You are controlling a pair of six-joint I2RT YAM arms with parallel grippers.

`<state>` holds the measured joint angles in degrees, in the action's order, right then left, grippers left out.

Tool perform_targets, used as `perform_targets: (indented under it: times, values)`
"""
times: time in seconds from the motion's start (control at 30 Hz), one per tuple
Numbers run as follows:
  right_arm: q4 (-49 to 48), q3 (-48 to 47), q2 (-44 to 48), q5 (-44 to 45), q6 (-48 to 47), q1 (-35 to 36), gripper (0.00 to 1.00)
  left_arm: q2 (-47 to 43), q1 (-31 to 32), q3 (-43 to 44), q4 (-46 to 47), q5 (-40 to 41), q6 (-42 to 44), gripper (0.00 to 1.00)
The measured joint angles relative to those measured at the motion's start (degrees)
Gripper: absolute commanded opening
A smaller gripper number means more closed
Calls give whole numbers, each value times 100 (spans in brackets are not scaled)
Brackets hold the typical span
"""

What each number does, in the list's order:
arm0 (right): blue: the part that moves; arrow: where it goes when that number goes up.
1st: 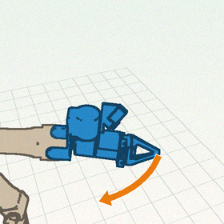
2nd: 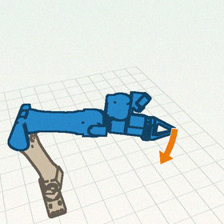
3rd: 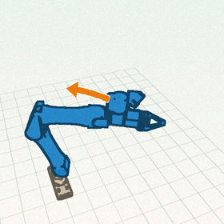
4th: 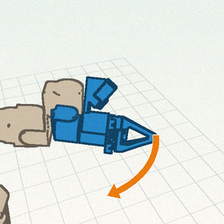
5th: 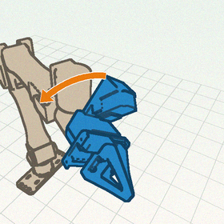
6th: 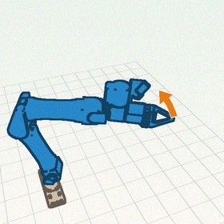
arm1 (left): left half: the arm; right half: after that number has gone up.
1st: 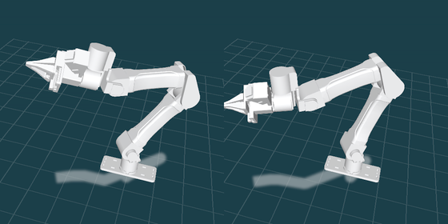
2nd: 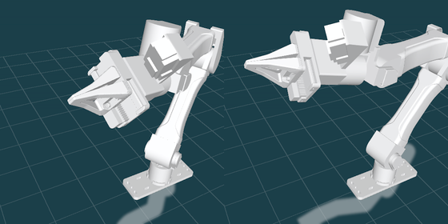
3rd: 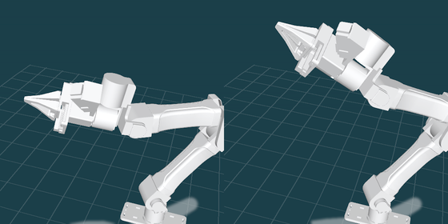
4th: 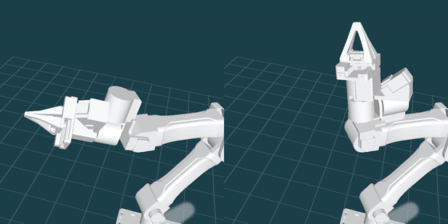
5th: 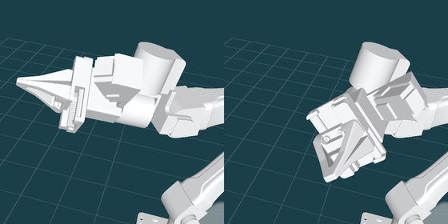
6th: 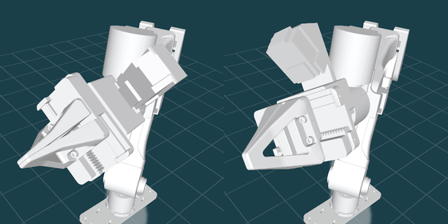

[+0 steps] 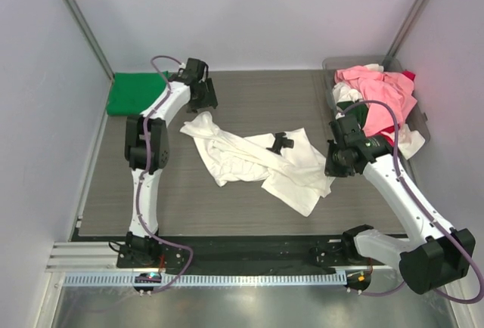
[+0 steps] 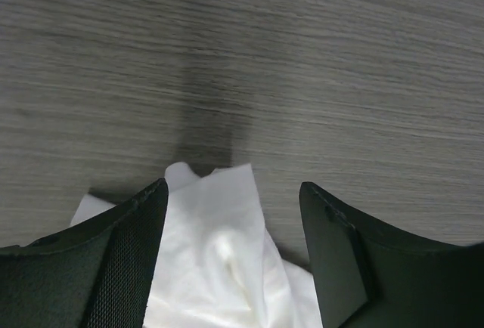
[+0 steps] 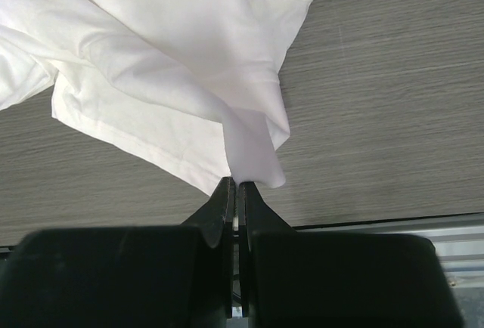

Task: Fold and stack the t-shirts
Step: Flatten the tshirt out

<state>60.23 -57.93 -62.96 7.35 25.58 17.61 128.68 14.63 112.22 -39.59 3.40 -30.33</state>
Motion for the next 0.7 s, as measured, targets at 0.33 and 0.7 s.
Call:
perform_targets:
  times: [0.33,0.7]
  values:
    - [-63,44,-81,-2,-4,0,1,514,328,387,-354,76,280,8]
    - [-66,33,-79,2,-4,0,1,-149,323,111,-660,470,433,0]
